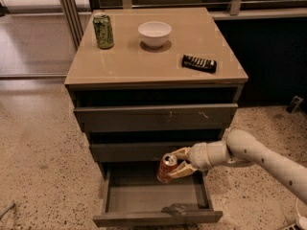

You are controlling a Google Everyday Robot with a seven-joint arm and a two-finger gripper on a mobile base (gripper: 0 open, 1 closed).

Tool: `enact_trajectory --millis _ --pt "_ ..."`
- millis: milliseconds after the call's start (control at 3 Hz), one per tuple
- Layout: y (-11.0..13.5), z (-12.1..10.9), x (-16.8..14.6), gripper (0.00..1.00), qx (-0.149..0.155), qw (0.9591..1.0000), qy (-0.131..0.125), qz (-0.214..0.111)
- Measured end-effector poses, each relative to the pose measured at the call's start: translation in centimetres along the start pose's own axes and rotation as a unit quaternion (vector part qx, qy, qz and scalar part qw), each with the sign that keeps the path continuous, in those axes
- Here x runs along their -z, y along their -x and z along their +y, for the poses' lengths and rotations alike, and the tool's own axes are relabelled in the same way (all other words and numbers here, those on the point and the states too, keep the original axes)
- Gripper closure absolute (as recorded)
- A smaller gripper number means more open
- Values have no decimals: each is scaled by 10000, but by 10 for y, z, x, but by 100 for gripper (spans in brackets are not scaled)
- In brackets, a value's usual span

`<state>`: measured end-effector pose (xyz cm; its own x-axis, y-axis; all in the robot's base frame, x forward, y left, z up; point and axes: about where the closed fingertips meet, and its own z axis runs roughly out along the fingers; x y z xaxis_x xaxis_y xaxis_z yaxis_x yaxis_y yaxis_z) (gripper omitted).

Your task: Pick coke can from bottom drawer and place on counter

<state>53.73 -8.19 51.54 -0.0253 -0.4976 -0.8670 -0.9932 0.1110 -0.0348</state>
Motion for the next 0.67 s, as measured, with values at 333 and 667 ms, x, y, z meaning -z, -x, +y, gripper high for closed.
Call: enact_trajectory --millis 333,667 --pt "93 11 34 100 46 10000 -74 -43" --pt "136 6 58 100 331 9990 -258 176"
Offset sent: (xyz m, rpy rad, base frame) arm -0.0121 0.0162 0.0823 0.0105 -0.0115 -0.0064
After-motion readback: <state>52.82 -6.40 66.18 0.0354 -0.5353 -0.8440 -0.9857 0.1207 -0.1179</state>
